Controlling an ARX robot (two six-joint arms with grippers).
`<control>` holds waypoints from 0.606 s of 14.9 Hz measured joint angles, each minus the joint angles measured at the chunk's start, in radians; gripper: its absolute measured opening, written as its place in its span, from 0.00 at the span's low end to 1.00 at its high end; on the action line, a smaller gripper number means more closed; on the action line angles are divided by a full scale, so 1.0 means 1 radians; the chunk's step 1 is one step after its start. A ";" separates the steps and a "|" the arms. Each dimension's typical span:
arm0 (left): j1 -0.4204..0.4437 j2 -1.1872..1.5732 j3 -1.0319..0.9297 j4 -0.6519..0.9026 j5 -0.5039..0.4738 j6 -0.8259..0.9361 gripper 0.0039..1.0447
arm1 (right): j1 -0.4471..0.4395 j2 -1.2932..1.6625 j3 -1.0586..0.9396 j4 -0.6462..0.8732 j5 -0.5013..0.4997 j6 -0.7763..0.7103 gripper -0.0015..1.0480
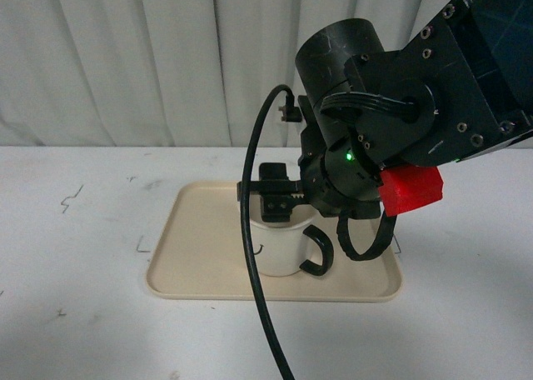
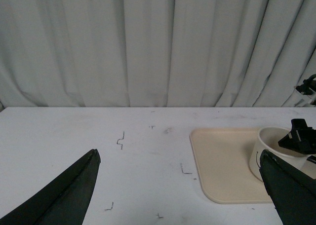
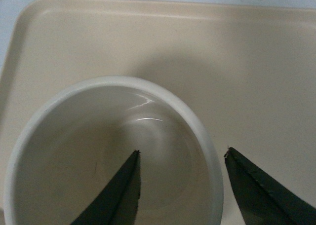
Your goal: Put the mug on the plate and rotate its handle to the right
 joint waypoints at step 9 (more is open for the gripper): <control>0.000 0.000 0.000 0.000 0.000 0.000 0.94 | -0.087 0.041 0.324 -0.493 -0.140 -0.679 0.03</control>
